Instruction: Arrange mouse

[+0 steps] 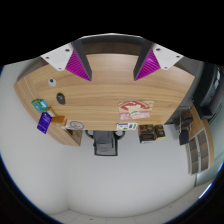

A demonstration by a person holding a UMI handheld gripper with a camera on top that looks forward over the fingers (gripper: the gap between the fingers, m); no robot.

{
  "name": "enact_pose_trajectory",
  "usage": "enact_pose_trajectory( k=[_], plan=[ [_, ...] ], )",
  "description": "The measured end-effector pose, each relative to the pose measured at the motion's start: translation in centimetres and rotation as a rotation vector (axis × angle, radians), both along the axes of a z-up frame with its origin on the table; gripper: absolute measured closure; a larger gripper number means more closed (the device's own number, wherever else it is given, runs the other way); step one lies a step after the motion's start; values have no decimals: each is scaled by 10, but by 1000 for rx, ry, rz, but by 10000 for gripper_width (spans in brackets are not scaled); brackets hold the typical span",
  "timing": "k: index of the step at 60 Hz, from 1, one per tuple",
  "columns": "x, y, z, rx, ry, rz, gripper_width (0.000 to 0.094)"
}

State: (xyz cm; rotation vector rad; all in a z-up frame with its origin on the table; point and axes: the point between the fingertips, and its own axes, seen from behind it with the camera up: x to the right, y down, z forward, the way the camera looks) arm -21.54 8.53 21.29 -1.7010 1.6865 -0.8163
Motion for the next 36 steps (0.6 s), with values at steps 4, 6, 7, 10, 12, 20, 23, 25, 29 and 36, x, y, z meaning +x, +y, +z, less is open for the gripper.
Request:
enact_pose_trajectory(
  k=[4, 6, 7, 10, 12, 20, 23, 25, 29, 36],
  plan=[
    [0, 0, 1, 1, -2, 0, 69],
    [0, 0, 1, -4, -3, 0, 67],
    [1, -1, 1, -6, -3, -1, 67],
    [-1, -2, 0, -5, 0, -2, 66],
    [-1, -2, -1, -3, 4, 1, 68],
    [-4, -13, -2, -18, 11, -2, 66],
    [-6, -19, -2, -16, 12, -7, 68],
    [-6, -23, -2, -12, 11, -10, 68],
    [-8, -33, -1, -10, 10, -19, 67],
    [-11, -64, 2, -20, -4, -39, 67]
  ],
)
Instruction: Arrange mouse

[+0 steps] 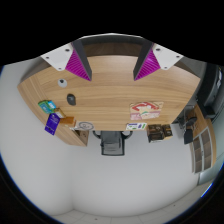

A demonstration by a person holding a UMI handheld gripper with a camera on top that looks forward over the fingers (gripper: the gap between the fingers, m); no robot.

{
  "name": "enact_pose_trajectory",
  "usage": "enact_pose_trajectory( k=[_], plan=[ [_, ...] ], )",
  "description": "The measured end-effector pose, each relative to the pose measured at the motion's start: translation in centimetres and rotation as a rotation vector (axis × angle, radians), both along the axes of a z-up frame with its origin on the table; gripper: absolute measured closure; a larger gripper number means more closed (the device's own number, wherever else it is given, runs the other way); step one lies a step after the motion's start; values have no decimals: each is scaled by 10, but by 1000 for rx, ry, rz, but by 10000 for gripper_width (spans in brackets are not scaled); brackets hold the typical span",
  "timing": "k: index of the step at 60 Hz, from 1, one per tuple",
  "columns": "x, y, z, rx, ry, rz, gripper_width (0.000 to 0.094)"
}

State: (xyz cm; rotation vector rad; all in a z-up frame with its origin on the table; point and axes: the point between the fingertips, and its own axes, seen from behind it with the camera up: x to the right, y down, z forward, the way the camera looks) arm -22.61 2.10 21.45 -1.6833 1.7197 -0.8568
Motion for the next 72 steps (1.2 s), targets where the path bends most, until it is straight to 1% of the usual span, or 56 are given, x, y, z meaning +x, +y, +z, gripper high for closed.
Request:
enact_pose_trajectory(
  k=[21, 39, 49, 56, 65, 72],
  plan=[
    [-20, -127, -15, -53, 8, -103, 70],
    [-19, -213, -44, -56, 25, -142, 70],
    [-1, -244, -66, -41, 44, -124, 70],
    [19, -253, -83, -14, 51, -91, 71],
    [50, -264, -102, -9, 56, -38, 71],
    [81, -270, -118, -15, 50, -12, 72]
  ],
)
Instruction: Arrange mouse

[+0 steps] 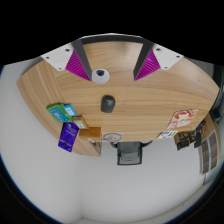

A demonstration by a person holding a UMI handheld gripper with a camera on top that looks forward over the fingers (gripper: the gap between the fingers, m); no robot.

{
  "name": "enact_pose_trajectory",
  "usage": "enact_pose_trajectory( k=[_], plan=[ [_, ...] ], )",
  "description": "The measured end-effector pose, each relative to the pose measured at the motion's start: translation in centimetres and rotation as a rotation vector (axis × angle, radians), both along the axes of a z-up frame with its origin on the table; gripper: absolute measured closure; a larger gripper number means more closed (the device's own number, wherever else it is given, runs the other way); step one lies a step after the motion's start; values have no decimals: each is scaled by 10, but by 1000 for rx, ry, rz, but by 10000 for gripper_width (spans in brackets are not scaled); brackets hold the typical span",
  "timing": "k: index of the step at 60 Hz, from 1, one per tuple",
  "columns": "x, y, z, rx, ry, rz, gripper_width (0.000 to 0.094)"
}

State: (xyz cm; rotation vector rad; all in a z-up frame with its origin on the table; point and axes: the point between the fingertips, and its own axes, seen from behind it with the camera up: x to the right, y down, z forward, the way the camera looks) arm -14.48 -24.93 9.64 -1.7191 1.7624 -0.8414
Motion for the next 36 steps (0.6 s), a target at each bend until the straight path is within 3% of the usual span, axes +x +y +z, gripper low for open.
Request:
enact_pose_trajectory(
  k=[36],
  plan=[
    [153, -26, -98, 16, 22, 21, 67]
  ],
)
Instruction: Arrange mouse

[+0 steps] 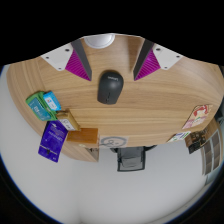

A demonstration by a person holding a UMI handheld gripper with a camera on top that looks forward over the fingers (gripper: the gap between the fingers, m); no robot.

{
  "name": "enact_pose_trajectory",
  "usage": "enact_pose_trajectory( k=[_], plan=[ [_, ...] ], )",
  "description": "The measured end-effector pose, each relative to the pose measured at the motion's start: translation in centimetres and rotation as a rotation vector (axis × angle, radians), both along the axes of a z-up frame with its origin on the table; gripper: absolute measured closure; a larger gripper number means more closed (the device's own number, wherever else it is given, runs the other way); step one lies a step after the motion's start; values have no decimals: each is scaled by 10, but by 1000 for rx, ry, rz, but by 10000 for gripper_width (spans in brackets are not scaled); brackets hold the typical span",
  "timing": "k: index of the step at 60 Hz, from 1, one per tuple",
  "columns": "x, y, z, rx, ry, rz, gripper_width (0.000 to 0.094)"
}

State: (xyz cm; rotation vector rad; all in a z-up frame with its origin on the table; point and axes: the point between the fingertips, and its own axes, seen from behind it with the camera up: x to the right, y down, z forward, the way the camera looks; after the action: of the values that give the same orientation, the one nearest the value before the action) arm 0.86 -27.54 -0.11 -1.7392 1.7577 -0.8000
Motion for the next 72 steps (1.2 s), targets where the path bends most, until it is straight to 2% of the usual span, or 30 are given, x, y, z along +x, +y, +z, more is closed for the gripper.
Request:
enact_pose_trajectory(
  k=[28, 42, 48, 62, 72],
  plan=[
    [66, 1, -16, 19, 1, -6, 78],
    [80, 8, -16, 31, 1, 22, 259],
    [84, 6, -17, 14, -1, 23, 428],
    [82, 5, -19, -1, -1, 29, 507],
    [82, 4, -18, 8, 23, -24, 600]
  ],
)
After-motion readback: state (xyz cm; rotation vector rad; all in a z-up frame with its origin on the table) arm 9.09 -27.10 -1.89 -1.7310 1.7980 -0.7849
